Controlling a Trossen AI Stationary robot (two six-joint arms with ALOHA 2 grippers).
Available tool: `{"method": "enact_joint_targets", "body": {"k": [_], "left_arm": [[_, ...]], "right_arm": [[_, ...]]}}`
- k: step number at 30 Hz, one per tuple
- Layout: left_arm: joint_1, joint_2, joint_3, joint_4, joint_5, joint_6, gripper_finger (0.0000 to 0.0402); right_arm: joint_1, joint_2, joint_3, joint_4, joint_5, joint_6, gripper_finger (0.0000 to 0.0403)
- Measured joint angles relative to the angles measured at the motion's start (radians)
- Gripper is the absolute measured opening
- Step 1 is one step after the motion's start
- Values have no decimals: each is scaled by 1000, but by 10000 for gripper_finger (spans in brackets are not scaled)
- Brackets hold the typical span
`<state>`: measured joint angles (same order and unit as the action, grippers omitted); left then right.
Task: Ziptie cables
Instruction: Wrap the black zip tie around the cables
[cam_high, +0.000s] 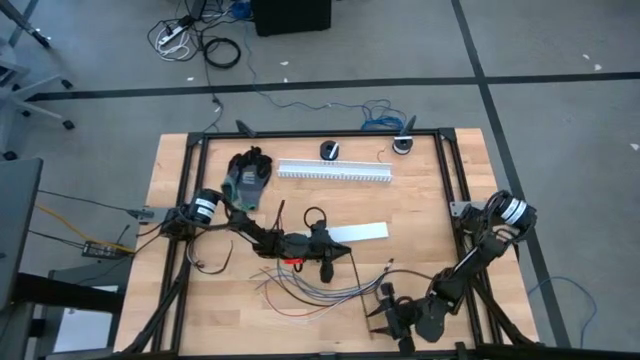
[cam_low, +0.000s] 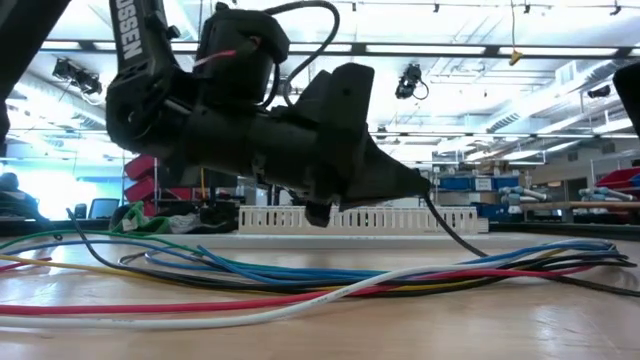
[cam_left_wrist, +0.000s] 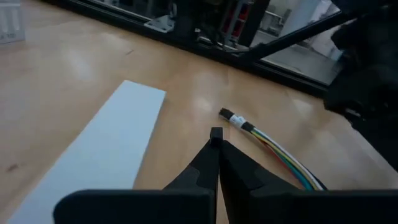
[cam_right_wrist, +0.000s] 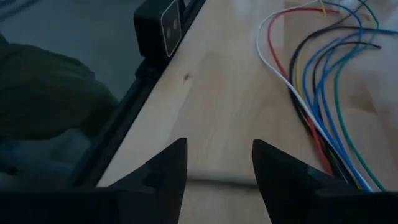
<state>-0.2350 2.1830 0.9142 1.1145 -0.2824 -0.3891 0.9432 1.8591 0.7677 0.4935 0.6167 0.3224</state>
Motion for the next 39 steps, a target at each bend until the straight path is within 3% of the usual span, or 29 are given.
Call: {"method": "enact_joint_targets", "body": {"k": [8, 18, 33, 39], "left_arm": [[-44, 0, 0, -46, -59, -41, 0], [-48, 0, 0, -56, -64, -14, 0], [-47, 0, 0, -59, -64, -15, 0], [-47, 0, 0, -58, -95, -40, 0]], "right_arm": [[6, 87, 67, -103, 21, -41, 175], [57, 3, 151, -364, 47, 8, 165], [139, 4, 151, -307, 50, 143, 164], [143, 87, 164, -245, 50, 148, 164]]}}
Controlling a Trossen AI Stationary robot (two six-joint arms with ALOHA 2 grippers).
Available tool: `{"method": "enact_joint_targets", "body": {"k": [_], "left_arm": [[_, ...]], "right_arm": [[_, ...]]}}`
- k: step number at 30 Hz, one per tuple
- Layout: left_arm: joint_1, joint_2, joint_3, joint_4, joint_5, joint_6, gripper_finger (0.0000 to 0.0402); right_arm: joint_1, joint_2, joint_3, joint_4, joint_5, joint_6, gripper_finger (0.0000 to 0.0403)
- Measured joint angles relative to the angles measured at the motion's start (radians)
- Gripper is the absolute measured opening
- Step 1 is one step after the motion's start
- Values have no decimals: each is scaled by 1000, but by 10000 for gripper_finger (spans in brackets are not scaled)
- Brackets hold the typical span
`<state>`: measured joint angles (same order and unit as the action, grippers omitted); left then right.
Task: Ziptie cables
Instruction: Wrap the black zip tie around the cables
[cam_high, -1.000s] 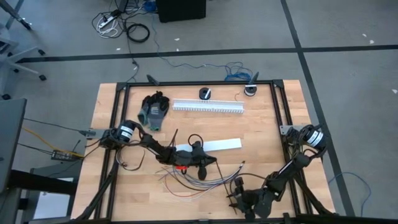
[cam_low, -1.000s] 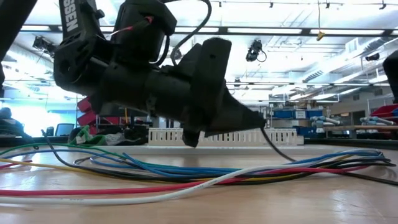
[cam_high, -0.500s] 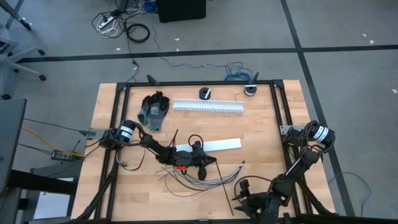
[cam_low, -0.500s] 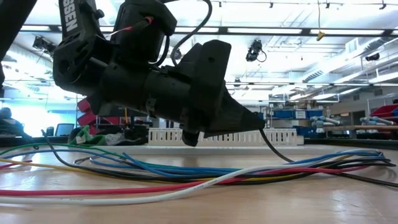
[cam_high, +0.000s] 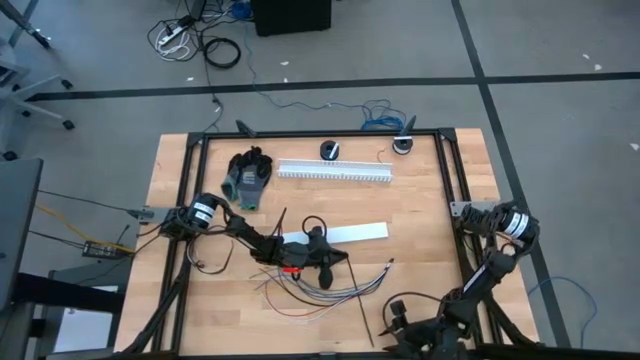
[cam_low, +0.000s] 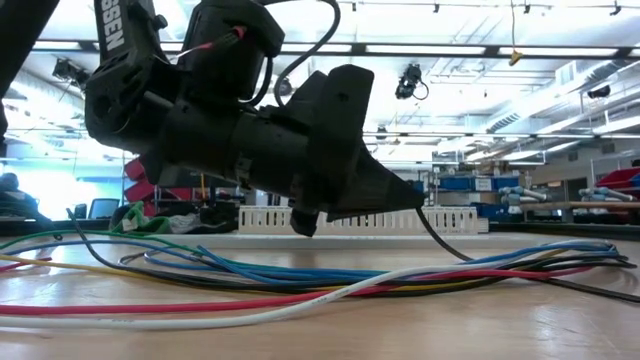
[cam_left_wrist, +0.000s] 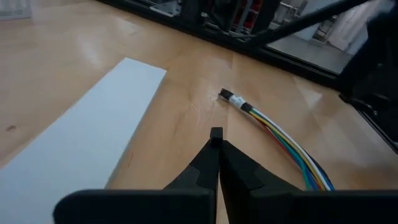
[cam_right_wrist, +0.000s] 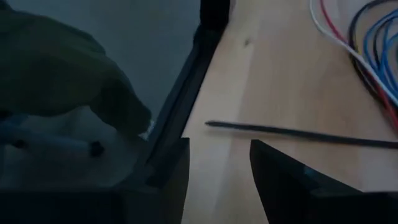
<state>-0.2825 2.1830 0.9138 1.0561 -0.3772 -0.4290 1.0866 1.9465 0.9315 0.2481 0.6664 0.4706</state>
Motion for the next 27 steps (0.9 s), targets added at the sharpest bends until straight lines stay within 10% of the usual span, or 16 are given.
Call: {"method": "enact_joint_targets", "body": {"k": [27], "left_arm": [[-6, -2, 0, -5, -40, -71, 0]], "right_arm": [[5, 82, 95, -121, 138, -105, 160]]}}
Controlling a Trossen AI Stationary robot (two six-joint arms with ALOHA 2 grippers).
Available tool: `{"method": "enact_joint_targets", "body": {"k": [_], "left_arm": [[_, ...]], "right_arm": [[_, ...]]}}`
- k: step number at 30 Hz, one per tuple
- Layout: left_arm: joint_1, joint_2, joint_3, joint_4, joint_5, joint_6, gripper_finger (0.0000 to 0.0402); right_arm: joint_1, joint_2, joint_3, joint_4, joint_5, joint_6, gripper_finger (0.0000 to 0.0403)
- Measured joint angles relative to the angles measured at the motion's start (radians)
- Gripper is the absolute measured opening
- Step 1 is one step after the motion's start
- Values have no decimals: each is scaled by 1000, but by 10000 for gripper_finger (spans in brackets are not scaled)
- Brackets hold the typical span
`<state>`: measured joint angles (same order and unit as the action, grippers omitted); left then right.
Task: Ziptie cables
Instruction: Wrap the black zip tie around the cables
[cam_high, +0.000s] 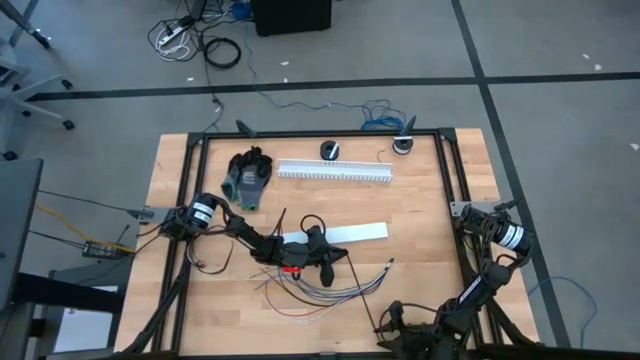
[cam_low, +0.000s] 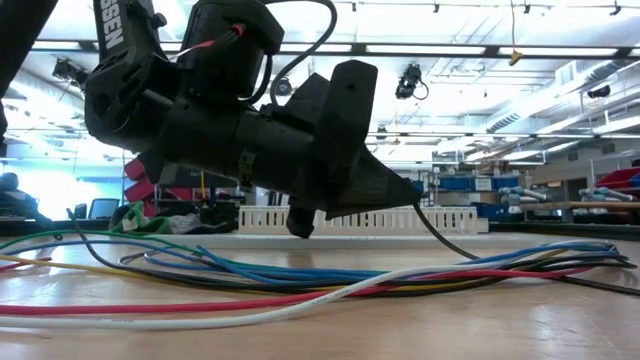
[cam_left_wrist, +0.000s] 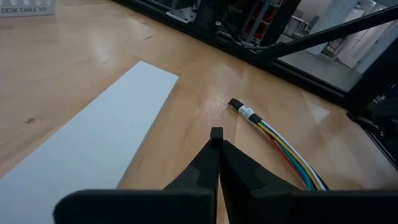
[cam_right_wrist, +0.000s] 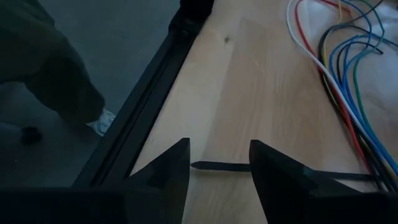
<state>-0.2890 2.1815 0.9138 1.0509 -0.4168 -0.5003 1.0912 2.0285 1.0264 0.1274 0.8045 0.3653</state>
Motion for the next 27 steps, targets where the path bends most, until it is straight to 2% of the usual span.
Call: {"method": "enact_joint_targets", "body": {"k": [14, 23, 27], "left_arm": [[0, 0, 0, -2, 8, 1, 0], [-1, 0, -1, -2, 9, 0, 0], [-1, 0, -1, -2, 9, 0, 0]], "right_arm": [[1, -2, 0, -56, 23, 8, 154], [-8, -2, 0, -66, 117, -4, 146], [-8, -2, 0, -65, 120, -9, 140]]}}
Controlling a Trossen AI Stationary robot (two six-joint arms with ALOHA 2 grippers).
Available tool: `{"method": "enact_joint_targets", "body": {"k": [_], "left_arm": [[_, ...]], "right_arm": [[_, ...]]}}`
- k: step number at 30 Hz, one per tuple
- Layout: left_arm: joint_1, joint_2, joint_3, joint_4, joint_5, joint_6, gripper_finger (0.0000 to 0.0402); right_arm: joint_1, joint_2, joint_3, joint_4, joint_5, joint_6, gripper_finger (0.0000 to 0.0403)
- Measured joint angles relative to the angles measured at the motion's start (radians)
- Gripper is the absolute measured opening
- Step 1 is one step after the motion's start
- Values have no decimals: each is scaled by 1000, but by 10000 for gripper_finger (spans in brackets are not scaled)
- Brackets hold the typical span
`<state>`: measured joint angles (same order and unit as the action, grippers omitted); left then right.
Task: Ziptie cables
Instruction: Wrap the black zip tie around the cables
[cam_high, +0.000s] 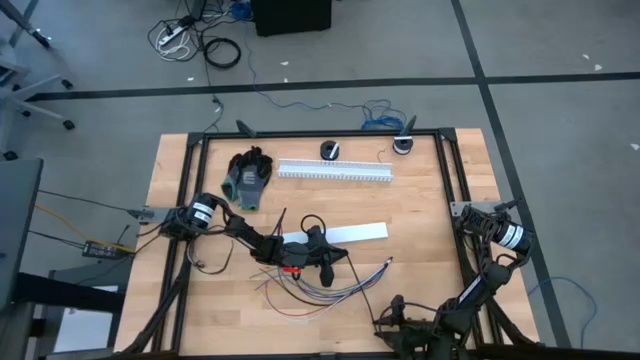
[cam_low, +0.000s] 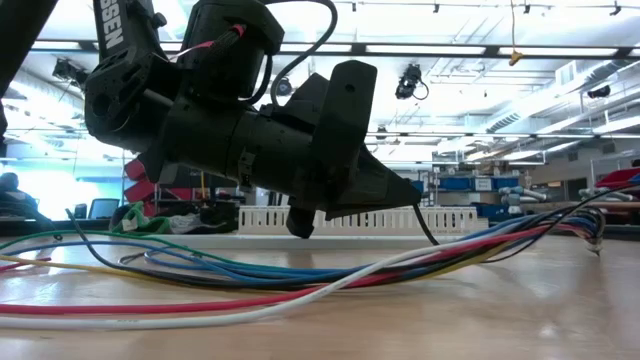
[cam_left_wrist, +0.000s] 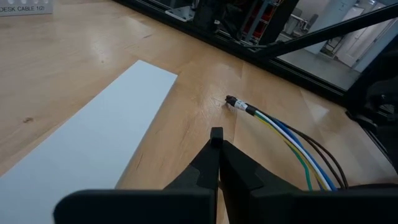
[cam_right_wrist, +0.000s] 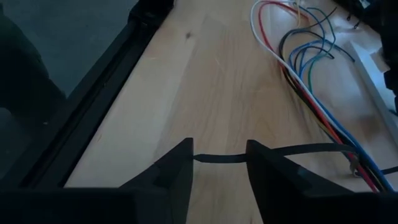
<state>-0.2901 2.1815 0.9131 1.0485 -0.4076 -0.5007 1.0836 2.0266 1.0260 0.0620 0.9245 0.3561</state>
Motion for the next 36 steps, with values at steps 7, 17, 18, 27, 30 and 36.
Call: {"method": "enact_joint_targets", "body": {"k": [7, 17, 18, 27, 30, 36], "left_arm": [[0, 0, 0, 0, 0, 0, 0], [0, 0, 0, 0, 0, -1, 0], [0, 0, 0, 0, 0, -1, 0], [-1, 0, 0, 0, 5, 4, 0], [-2, 0, 0, 0, 8, 10, 0], [-2, 1, 0, 0, 8, 16, 0]], "right_arm": [[2, 0, 0, 1, 18, 0, 134], [13, 0, 61, -17, 131, -97, 130], [13, 0, 62, -24, 138, -99, 129], [-4, 0, 62, -43, 197, -152, 128], [-8, 0, 62, -39, 220, -177, 128], [-8, 0, 62, 12, 294, -261, 128]]}}
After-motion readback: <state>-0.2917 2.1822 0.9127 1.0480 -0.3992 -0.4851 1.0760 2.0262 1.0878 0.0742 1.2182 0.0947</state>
